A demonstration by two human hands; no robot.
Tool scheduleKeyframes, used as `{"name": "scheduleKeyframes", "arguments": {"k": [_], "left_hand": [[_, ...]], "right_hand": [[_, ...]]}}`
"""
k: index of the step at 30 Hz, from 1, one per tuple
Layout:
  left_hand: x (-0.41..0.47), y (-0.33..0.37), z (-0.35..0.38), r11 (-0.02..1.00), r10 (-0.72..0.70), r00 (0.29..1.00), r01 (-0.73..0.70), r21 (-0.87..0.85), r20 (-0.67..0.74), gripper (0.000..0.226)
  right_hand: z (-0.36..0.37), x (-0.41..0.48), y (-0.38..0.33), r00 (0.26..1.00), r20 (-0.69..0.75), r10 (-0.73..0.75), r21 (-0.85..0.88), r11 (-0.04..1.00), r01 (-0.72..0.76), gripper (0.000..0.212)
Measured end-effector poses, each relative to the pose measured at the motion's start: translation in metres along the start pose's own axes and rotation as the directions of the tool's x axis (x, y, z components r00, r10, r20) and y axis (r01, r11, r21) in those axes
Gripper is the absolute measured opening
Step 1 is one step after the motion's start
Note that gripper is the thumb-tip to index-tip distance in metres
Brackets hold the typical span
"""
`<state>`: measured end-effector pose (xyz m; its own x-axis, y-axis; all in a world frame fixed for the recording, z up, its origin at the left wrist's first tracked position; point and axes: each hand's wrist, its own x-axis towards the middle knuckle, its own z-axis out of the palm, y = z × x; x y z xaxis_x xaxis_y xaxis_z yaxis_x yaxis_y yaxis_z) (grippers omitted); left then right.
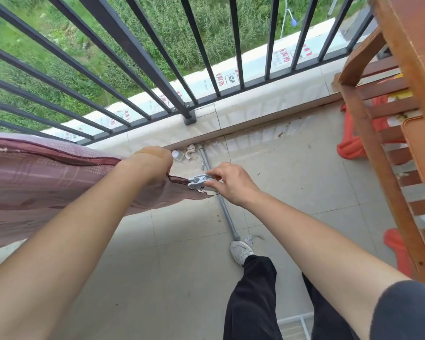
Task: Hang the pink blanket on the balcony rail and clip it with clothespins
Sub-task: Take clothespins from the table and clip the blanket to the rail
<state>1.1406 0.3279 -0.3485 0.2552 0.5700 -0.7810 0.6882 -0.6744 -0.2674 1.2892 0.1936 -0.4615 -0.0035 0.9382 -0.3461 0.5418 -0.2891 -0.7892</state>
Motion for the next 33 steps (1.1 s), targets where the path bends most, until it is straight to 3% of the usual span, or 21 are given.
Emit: {"name": "scheduleKeyframes", "arguments": {"k": [6, 11, 17, 20, 24, 26, 29, 33], "left_hand": [[0.005, -0.001, 0.000, 0.998, -0.011, 1.000, 0.011, -0.067, 0.010, 0.015], [0.005, -0.001, 0.003, 0.999, -0.018, 1.000, 0.017, -0.050, -0.021, 0.020], [0.003, 0.000, -0.001, 0.997, -0.062, 0.996, 0.059, -0.040, -0.069, 0.014], [0.000, 0.002, -0.004, 0.995, -0.069, 0.994, 0.062, -0.084, -0.082, 0.013], [-0.004, 0.003, -0.005, 0.997, -0.066, 0.995, 0.063, -0.048, -0.078, 0.014], [-0.004, 0.005, -0.004, 0.997, -0.064, 0.986, 0.055, -0.057, -0.156, 0.024], [-0.007, 0.017, 0.003, 0.989, -0.089, 0.911, 0.031, -0.148, -0.402, 0.039], [-0.008, 0.050, 0.012, 0.968, -0.145, 0.693, -0.049, -0.247, -0.706, 0.054]], "right_hand": [[0.004, 0.017, -0.016, 0.990, -0.092, -0.105, 0.068, 0.991, 0.112, 0.027], [0.018, 0.030, -0.030, 0.972, -0.072, -0.224, 0.066, 0.971, 0.228, 0.026], [0.030, 0.028, -0.031, 0.963, -0.117, -0.243, 0.103, 0.962, 0.255, 0.028], [0.028, 0.022, -0.022, 0.979, -0.113, -0.170, 0.103, 0.978, 0.182, 0.045], [0.021, 0.015, -0.018, 0.998, 0.019, -0.055, 0.061, 0.997, 0.054, 0.088], [0.016, 0.010, -0.015, 0.999, 0.025, -0.035, 0.058, 0.998, 0.034, 0.090], [-0.002, -0.002, -0.009, 0.998, -0.052, -0.025, -0.011, 1.000, 0.024, 0.079], [-0.039, -0.028, 0.012, 0.966, -0.256, -0.013, -0.245, 0.968, -0.052, 0.067]]}}
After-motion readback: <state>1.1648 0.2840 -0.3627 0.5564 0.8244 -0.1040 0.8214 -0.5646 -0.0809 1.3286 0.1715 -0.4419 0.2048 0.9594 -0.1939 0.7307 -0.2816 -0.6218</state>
